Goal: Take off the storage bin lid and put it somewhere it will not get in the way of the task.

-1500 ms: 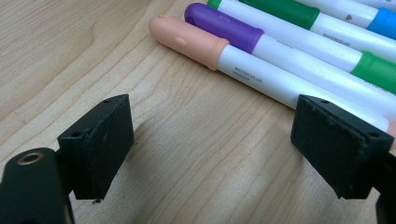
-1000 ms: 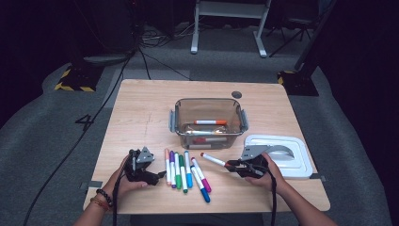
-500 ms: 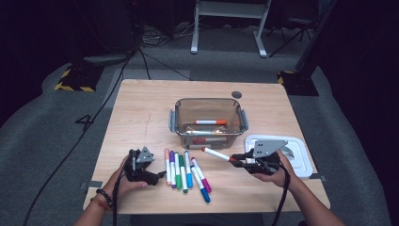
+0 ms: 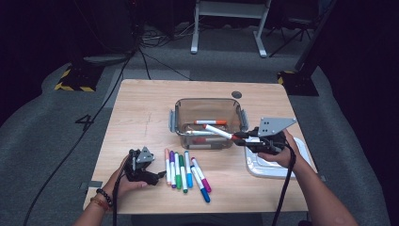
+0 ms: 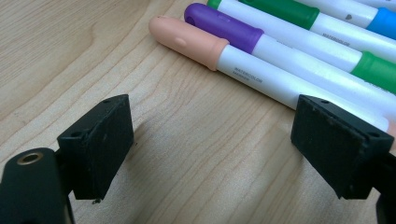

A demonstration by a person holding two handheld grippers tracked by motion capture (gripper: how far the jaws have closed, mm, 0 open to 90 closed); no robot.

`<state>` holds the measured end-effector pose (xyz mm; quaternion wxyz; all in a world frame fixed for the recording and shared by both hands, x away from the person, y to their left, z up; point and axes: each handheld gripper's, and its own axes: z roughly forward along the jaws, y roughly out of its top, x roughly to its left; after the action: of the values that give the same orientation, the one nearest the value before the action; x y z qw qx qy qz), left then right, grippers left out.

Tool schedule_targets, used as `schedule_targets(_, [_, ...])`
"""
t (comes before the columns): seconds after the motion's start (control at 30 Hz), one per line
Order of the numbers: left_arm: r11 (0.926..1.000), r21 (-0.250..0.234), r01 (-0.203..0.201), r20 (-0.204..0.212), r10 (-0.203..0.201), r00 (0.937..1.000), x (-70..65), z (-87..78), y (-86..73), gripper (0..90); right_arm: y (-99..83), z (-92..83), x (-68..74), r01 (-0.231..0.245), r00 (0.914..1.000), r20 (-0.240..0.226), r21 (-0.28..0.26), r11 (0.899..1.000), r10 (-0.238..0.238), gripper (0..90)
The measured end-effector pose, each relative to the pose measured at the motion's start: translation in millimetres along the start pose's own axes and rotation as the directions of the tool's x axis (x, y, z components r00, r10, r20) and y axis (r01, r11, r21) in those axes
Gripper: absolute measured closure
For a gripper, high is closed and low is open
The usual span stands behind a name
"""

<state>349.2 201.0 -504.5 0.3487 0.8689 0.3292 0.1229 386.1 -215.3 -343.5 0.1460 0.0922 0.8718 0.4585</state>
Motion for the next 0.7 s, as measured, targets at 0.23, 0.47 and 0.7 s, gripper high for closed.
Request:
schedule_targets(0.23, [1.0000, 0.000, 0.000, 0.000, 0.000, 1.0000, 0.0, 0.0, 0.0, 13.6, 25.8, 1.6, -24.6, 0.030, 0.9994, 0.015, 0.020, 0.999, -0.030, 75.1])
schedule_targets(0.47, [1.0000, -0.001, 0.001, -0.001, -0.001, 1.0000, -0.5, -0.4, -0.5, 13.6, 37.7, 19.7, -49.4, 0.049, 0.9988, 0.006, 0.084, 0.995, -0.049, 75.1])
schedule_targets(0.7, [1.0000, 0.000, 0.002, -0.002, -0.002, 1.0000, -0.5, -0.5, -0.5, 13.6, 35.1, 57.7, -69.6, 0.059, 0.9982, -0.022, 0.196, 0.979, -0.056, 75.1])
